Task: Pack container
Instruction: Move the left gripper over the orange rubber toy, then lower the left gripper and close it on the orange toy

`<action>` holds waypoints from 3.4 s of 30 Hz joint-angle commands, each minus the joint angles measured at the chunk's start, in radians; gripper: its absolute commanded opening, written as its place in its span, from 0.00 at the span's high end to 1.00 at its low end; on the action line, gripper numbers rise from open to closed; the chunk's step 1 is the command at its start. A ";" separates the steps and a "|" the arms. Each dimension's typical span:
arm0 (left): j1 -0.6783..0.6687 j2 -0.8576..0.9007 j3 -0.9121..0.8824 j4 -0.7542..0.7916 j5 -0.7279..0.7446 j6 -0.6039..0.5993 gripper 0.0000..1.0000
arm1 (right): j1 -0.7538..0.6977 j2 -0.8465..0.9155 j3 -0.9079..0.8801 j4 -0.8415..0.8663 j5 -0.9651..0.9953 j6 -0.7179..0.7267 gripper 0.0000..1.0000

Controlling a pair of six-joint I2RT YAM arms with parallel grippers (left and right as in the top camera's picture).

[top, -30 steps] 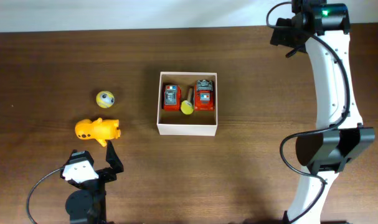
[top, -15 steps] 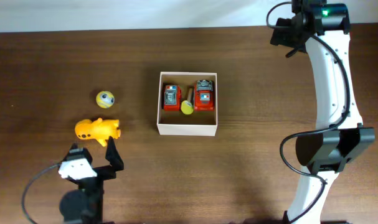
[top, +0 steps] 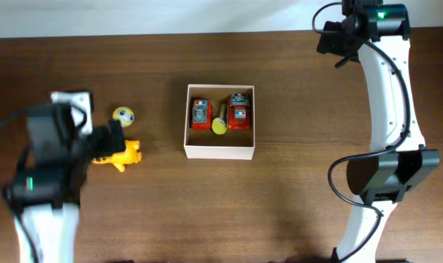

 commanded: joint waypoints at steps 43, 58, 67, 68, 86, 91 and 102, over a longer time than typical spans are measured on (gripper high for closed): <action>0.002 0.727 0.100 0.084 -0.007 -0.021 0.31 | -0.007 -0.003 -0.005 0.000 0.012 -0.010 0.01; 0.041 0.727 0.269 -0.095 -0.026 -0.078 0.33 | -0.007 -0.003 -0.005 0.000 0.012 -0.010 0.01; 0.062 0.728 0.268 -0.110 -0.026 -0.074 0.35 | -0.007 -0.003 -0.005 0.000 0.012 -0.010 0.01; 0.062 0.728 0.267 -0.112 -0.023 -0.074 0.35 | -0.007 -0.003 -0.005 0.000 0.012 -0.010 0.01; 0.062 0.743 0.265 -0.181 -0.014 -0.075 0.40 | -0.007 -0.003 -0.005 0.000 0.012 -0.010 0.01; 0.062 0.752 0.265 -0.185 -0.014 -0.075 0.41 | -0.007 -0.003 -0.005 0.000 0.012 -0.010 0.01; 0.062 0.827 0.265 -0.186 -0.014 -0.075 0.45 | -0.007 -0.003 -0.005 0.000 0.012 -0.010 0.01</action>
